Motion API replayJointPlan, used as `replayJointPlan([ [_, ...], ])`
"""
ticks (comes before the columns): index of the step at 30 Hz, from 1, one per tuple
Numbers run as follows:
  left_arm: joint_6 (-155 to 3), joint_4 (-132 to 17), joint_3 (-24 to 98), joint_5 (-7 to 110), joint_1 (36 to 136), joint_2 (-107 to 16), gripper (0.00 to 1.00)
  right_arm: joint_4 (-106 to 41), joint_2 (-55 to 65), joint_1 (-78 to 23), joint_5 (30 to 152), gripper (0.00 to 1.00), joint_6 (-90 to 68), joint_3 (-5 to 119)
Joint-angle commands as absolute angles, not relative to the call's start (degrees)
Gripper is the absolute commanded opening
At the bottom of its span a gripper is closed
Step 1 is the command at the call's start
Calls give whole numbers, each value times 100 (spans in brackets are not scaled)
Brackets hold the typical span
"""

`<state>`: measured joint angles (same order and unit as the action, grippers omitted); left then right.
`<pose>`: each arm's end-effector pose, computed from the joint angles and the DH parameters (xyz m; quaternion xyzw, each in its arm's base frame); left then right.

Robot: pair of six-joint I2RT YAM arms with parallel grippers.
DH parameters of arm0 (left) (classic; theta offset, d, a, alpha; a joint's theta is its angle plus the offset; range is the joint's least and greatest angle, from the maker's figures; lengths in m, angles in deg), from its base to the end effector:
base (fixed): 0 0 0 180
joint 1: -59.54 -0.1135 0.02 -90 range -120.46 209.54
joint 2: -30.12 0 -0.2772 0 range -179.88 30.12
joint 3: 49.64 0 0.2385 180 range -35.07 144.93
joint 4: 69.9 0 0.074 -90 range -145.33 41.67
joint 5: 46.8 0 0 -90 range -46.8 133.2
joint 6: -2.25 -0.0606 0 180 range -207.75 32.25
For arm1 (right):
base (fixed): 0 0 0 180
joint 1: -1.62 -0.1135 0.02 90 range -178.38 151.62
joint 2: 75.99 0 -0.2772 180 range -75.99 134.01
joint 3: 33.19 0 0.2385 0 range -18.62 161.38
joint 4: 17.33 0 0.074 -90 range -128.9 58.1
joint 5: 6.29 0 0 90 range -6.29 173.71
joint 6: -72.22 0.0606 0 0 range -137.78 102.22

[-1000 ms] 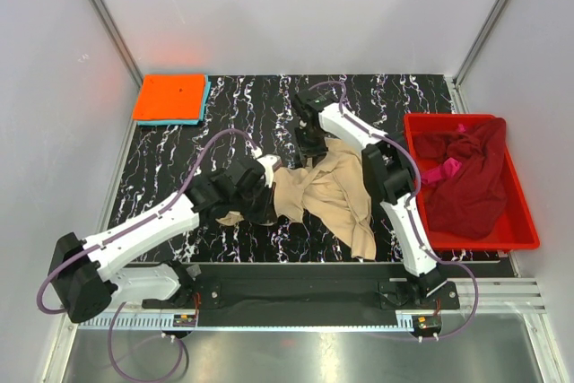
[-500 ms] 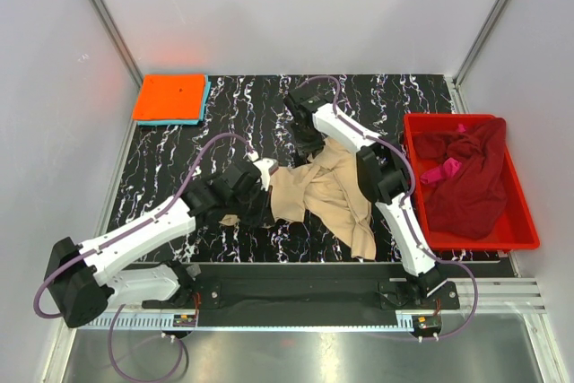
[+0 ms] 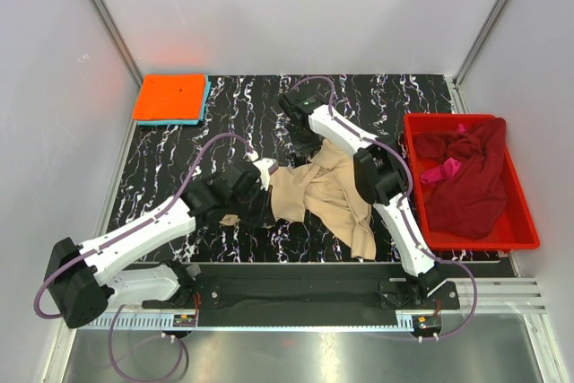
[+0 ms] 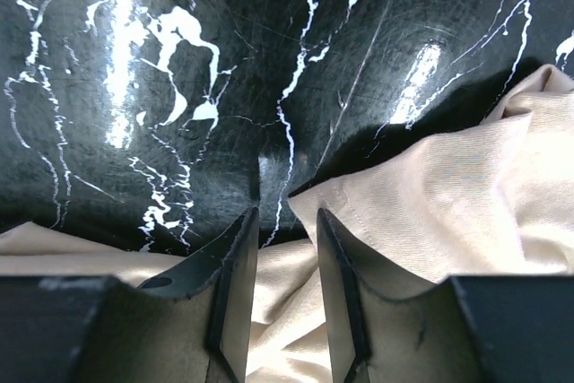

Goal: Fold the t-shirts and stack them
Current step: Flatten the tshirt out

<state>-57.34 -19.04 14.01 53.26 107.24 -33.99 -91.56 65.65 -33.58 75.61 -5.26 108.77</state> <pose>0.1409 -0.1706 0.2566 0.1700 0.9249 -0.2721 0.2041 0.4241 0.2887 0.1581 -0.1845 0.9703 -0.0075 0.1560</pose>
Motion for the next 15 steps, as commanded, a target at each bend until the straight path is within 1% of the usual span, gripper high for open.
replayJointPlan([
  [1,-5673,-2097,1345,5436,10691,-3237,0,-9105,6569,-3407,7316,39,-600,10812],
  [5,-5646,-2079,1301,5418,10674,-3193,0,-8895,6560,-3407,7325,38,-687,10514],
  [9,-5664,-2018,1336,5418,10665,-3184,0,-8806,6788,-3407,7404,31,-793,10557],
  [12,-5672,-1912,1415,5331,10665,-3166,0,-8780,6938,-3398,7430,20,-802,10601],
  [13,-5672,-1860,1432,5313,10656,-3149,0,-8710,6946,-3407,7404,12,-819,10584],
  [15,-5664,-1807,1441,5234,10647,-3105,0,-8683,6982,-3380,7369,1,-828,10601],
])
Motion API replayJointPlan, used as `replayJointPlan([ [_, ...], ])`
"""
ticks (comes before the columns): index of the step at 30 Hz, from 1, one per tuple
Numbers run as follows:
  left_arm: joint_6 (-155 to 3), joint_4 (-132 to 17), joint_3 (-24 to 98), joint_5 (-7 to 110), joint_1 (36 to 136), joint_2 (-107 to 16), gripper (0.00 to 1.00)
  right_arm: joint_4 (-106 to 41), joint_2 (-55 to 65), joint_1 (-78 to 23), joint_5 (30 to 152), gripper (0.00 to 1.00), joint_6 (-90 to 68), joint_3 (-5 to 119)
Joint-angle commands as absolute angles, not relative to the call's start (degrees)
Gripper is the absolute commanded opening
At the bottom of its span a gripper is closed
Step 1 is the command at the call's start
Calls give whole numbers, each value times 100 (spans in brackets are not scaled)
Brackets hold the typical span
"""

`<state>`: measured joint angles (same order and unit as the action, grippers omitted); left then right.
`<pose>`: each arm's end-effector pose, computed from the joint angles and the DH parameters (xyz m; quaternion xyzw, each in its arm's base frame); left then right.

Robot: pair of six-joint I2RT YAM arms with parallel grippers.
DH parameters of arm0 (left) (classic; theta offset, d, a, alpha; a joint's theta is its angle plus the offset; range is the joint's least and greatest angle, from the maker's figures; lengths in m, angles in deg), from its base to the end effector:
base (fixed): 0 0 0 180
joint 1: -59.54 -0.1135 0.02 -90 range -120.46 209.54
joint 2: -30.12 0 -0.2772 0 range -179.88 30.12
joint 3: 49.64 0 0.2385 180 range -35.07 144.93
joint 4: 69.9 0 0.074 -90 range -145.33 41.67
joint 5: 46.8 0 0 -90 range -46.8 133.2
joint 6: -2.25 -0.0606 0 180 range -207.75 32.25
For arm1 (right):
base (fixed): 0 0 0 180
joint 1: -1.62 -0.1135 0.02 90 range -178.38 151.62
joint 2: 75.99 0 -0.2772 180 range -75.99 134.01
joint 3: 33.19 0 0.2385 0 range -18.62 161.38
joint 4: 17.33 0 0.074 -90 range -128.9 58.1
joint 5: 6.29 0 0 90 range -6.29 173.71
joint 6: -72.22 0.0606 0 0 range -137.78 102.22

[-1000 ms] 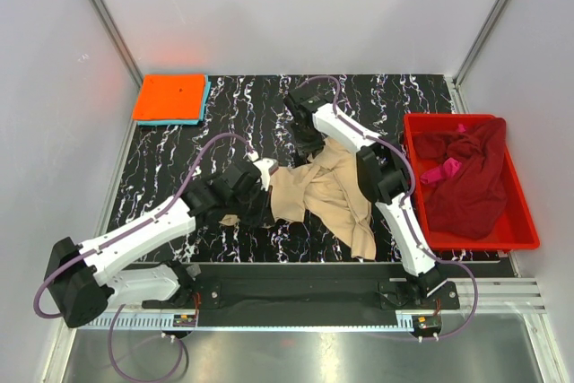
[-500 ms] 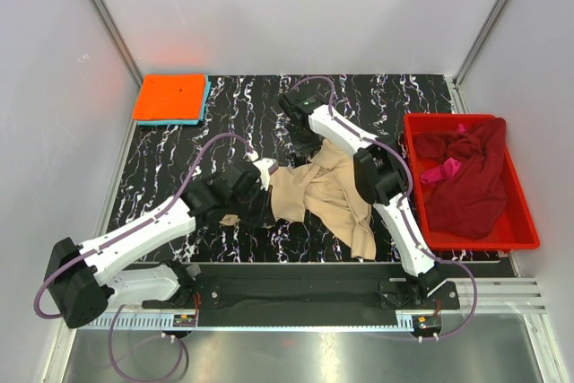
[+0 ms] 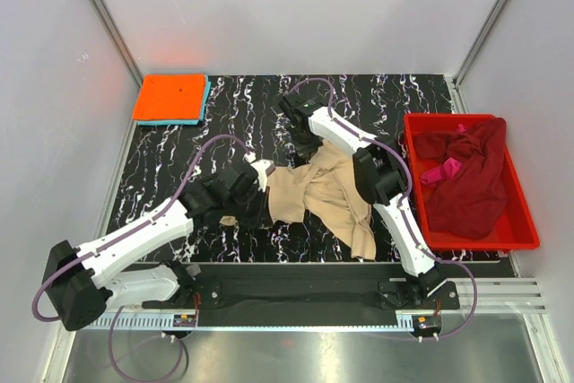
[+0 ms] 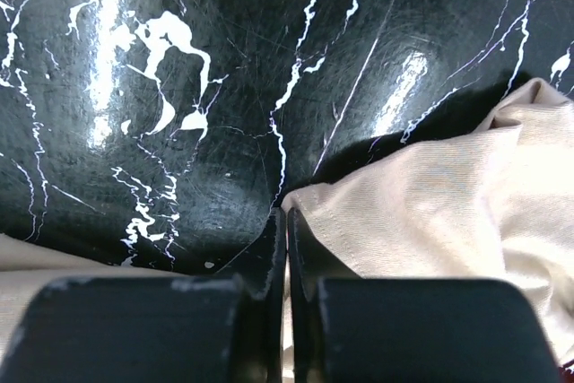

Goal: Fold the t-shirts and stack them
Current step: Flatten the tshirt out

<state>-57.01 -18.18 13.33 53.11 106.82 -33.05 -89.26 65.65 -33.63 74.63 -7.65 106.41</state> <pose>0.1388 -0.1657 0.2548 0.1633 0.9279 -0.2680 0.2011 0.4242 0.2881 0.1484 -0.2039 0.9659 -0.0187 0.1585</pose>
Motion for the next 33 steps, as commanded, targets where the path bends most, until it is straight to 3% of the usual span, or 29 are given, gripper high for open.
replayJointPlan([
  [1,-5655,-1746,1441,5199,10647,-3053,0,-8744,6990,-3372,7273,0,-846,10653],
  [8,-5733,-1236,1888,4128,10534,-2867,0,-8772,6027,-3065,6789,0,-679,11102],
  [15,-6664,-1322,3565,2897,9489,-3402,0,-7436,4750,-2195,6647,0,-1012,10671],
  [20,-7341,-1999,4832,3089,8417,-4360,0,-6557,4372,-1553,7192,0,-1619,11119],
  [27,-9046,-2711,7168,3106,7774,-5485,0,-5406,3994,-1377,7957,0,-2857,11313],
  [33,-9583,-3624,7953,3053,7220,-5706,0,-4852,3397,-1192,8344,0,-3411,11050],
])
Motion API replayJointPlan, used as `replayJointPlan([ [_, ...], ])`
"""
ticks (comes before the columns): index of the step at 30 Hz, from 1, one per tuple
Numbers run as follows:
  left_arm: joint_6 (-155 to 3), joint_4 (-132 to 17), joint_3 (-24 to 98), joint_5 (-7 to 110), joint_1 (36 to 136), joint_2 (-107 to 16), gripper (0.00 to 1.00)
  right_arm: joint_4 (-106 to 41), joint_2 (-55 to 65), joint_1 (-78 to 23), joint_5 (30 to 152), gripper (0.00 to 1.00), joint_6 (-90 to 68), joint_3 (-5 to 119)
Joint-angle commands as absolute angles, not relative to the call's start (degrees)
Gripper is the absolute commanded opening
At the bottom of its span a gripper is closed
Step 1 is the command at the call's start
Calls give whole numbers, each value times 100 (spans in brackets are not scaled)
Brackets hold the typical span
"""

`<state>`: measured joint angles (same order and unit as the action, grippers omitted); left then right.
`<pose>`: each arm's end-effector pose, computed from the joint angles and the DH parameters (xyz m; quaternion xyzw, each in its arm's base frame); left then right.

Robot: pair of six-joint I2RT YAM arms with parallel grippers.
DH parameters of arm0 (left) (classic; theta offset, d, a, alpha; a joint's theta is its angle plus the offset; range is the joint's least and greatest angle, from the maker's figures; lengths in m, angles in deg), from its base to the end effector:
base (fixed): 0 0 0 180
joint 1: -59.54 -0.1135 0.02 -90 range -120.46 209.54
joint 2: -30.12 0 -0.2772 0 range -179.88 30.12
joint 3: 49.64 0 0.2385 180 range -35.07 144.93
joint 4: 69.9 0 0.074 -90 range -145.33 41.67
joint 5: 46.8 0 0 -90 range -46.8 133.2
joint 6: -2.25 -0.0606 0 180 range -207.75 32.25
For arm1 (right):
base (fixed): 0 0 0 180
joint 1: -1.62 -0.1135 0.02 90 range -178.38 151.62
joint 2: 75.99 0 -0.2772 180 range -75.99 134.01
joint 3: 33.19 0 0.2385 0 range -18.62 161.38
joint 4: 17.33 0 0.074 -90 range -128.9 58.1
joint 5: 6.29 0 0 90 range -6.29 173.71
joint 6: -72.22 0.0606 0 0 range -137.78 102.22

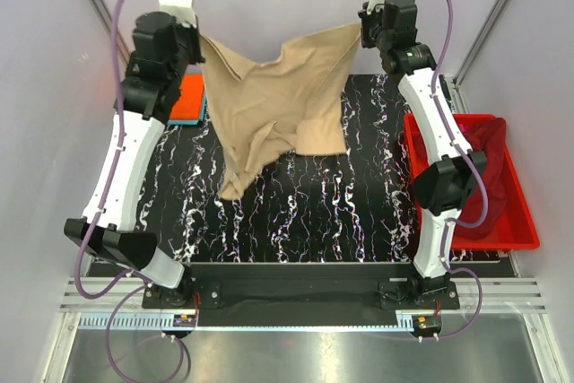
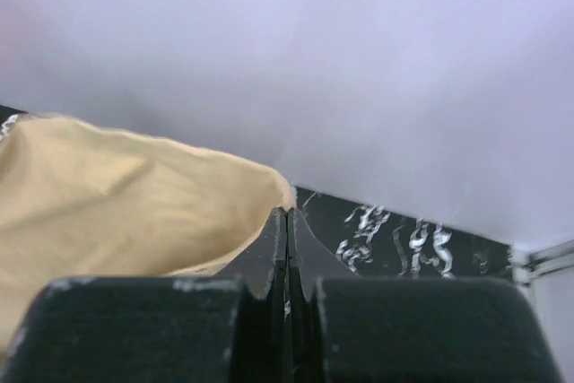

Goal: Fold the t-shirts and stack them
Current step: Flatten the tshirt out

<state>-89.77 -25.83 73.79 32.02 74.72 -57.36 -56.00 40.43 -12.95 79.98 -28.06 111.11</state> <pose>0.3245 -0.0759 0.5116 0.0493 0.7529 -0.0016 0.6563 0.4716 0.1185 0.4481 -0.1454 0.7565 -0.0012 0.6376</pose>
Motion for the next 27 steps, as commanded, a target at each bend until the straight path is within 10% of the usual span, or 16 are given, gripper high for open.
replayJointPlan([
  [1,-9644,-3739,8024,3097,7098,-5698,0,-4738,3213,-1175,8344,0,-3526,10927],
  [27,-10594,-6174,7339,3845,6639,-4888,0,-4052,2631,-383,9646,0,-2692,9583],
])
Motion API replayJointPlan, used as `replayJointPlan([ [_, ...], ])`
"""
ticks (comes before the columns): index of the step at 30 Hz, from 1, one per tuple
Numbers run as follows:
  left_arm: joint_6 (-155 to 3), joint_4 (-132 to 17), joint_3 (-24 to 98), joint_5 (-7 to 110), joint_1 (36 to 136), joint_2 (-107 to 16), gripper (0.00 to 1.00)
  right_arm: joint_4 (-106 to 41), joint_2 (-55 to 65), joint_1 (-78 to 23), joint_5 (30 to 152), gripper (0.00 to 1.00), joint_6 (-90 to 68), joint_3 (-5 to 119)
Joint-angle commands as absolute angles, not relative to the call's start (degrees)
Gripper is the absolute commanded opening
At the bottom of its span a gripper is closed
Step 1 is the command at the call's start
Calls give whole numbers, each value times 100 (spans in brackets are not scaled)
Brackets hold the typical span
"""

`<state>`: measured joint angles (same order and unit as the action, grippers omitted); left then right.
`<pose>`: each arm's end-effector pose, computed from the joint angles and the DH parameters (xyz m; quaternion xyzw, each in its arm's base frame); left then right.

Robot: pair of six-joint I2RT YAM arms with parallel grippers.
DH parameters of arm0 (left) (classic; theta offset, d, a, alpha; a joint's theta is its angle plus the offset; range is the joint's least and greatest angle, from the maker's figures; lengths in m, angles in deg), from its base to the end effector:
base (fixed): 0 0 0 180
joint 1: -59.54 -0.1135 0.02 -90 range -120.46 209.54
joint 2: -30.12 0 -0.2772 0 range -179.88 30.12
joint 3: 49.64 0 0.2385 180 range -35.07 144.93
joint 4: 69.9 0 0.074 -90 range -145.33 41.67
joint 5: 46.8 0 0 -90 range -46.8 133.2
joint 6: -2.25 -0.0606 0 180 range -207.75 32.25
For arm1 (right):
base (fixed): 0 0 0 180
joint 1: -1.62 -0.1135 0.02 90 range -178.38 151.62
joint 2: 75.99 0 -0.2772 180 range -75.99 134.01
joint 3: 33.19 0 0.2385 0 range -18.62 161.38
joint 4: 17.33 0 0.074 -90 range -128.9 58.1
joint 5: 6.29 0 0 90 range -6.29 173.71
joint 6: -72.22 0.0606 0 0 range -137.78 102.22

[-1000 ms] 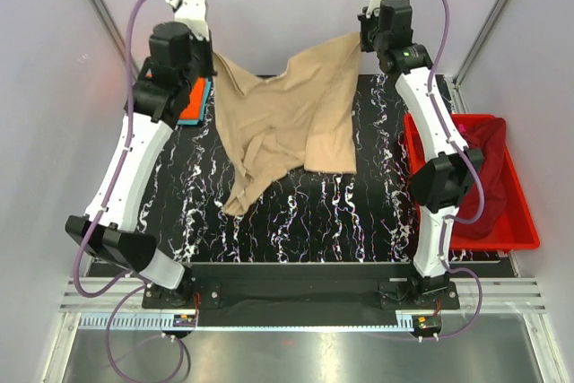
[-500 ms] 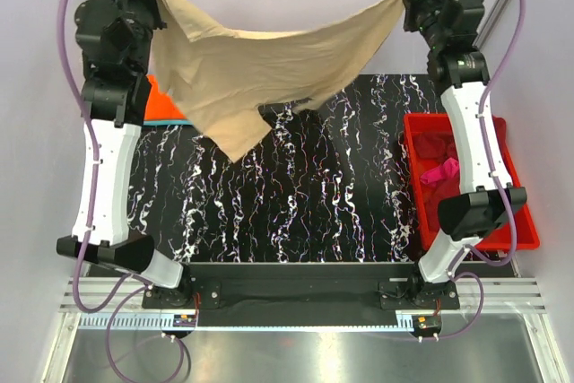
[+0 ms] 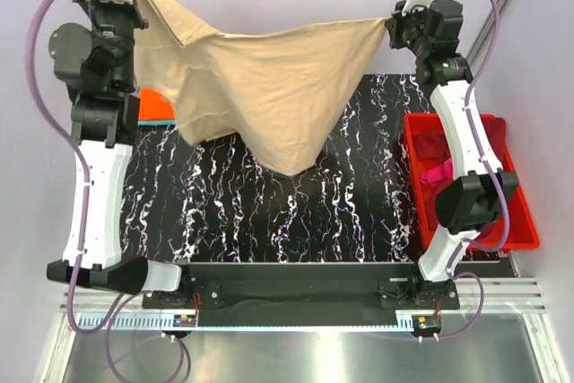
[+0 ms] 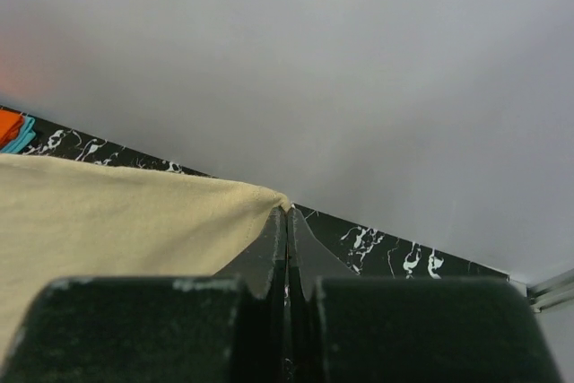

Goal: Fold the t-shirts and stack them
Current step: Flatten the tshirt out

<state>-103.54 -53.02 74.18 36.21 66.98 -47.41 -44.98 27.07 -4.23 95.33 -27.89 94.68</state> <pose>0.2407 -0.0240 0.6224 0.0498 0.5038 0.0934 0.8573 0.4288 0.0562 0.4770 -0.1692 0.7040 0.0478 0.6881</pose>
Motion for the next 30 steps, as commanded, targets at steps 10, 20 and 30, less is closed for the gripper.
replayJointPlan([
  [10,-10226,-6342,7374,4213,6393,-4618,0,-4034,1719,-366,9381,0,-2736,9160],
  [20,-9882,-5535,6442,5382,6393,-2299,0,-3972,-1076,-375,10460,0,-2297,7262],
  [30,-9847,-4891,6793,5919,6402,-960,0,-4719,-3335,-374,11209,0,-2261,6611],
])
